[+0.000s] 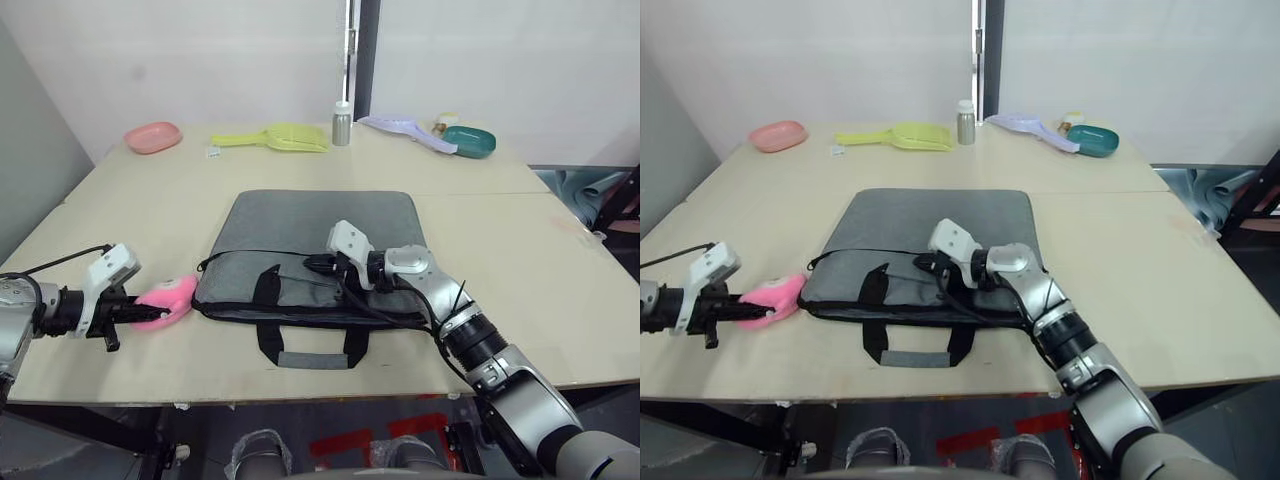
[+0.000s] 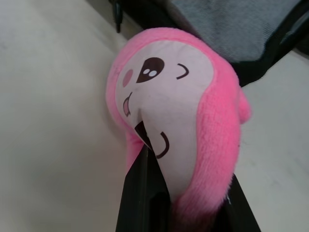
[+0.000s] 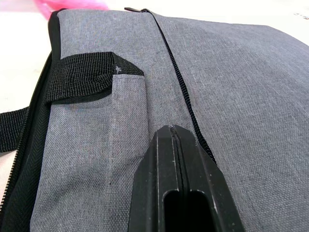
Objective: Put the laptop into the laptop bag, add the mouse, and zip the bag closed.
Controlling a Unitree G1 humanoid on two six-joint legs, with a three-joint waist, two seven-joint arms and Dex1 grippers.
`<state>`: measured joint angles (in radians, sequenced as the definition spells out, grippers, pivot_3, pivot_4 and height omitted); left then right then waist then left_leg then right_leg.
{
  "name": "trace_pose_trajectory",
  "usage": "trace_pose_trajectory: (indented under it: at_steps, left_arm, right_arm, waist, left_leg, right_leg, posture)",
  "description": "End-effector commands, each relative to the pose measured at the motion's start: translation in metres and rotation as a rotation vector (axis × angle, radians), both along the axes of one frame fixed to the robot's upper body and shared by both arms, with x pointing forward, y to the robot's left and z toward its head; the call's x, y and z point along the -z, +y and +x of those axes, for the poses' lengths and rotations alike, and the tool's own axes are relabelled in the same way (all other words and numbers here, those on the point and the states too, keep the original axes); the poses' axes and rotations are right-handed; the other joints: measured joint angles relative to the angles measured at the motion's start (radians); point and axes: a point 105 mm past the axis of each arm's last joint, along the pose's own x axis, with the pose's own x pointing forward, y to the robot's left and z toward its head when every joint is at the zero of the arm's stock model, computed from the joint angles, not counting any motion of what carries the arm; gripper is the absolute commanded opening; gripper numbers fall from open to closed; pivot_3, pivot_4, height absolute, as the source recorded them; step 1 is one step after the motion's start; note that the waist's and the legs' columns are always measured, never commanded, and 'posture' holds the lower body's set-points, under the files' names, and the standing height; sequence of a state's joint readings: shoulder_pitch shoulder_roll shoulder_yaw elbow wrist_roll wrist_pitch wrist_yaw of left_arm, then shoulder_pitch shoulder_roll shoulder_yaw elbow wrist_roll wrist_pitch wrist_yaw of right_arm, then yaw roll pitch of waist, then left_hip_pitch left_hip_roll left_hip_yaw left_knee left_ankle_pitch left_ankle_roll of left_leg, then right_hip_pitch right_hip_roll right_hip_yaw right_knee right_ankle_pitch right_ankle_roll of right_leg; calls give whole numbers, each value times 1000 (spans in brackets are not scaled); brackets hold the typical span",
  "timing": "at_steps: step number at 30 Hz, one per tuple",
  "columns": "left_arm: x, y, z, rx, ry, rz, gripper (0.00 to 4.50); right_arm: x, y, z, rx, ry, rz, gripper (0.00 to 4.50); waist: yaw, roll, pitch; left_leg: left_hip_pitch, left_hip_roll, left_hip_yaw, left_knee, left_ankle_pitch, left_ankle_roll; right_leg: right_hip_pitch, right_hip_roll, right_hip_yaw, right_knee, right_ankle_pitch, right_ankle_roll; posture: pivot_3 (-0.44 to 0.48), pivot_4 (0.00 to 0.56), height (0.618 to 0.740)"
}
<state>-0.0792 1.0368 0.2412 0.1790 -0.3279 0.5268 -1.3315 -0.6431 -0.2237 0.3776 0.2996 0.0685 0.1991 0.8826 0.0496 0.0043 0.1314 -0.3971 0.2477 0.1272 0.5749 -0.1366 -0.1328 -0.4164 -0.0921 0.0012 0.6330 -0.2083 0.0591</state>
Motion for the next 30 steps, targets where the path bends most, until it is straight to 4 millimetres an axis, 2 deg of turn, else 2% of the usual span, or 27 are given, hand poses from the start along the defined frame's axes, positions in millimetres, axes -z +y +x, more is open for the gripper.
trace_pose_trajectory:
  at_steps: [1, 5, 10, 14, 20, 25, 27, 30]
  left_arm:
    - [-7, -9, -16, 27, 29, -30, 10]
    - [-5, -14, -32, 33, 71, -47, 10]
    - [-6, -19, -40, 23, 90, -73, 10]
    - [-5, -19, -33, -25, 64, -90, 10]
    - [-2, -1, -17, -92, 2, -13, 10]
    - [-6, -2, -12, -56, -37, -28, 10]
    - [-9, 2, -14, -56, -39, -38, 968]
    - [-11, 15, -17, -79, -20, -15, 1955]
  right_arm:
    - [15, -9, 5, 49, 35, -59, 0]
    - [15, -7, 6, 53, 36, -52, 0]
    - [17, -4, 3, 49, 45, -48, 0]
    - [18, -3, 3, 48, 48, -48, 0]
    - [16, -6, 3, 49, 44, -48, 0]
    - [13, -5, 4, 49, 39, -36, 0]
    - [13, -6, 4, 53, 40, -34, 0]
    - [13, -7, 5, 58, 41, -33, 0]
  waist:
    - [-3, 0, 0]
    - [-5, 0, 0]
    - [-7, 0, 0]
    - [-8, 0, 0]
    - [-7, 0, 0]
    - [-6, 0, 0]
    - [-7, 0, 0]
    - [-6, 0, 0]
  left_leg:
    - [0, 0, 0, 0, 0, 0]
    - [0, 0, 1, -1, 0, 0]
    - [0, 0, 2, -3, 0, 0]
    - [0, 0, 2, -3, 0, 0]
    - [1, 0, 2, -3, 0, 0]
    - [1, 0, 2, -3, 0, 0]
    - [1, 0, 2, -3, 0, 0]
    - [0, 0, 2, -3, 0, 0]
  right_leg:
    - [0, 0, 0, 0, 0, 0]
    - [-1, 0, 1, -2, 0, 0]
    - [-1, 1, 1, -2, 0, 0]
    - [-2, 1, 2, -3, 0, 0]
    - [-1, 1, 2, -2, 0, 0]
    - [-1, 1, 2, -2, 0, 0]
    - [-1, 1, 2, -3, 0, 0]
    - [-1, 1, 2, -3, 0, 0]
  posture:
    - [0, 150, 740]
    - [0, 150, 740]
    - [0, 150, 740]
    - [0, 150, 740]
    - [0, 150, 740]
    - [0, 150, 740]
    - [0, 150, 740]
    - [0, 150, 740]
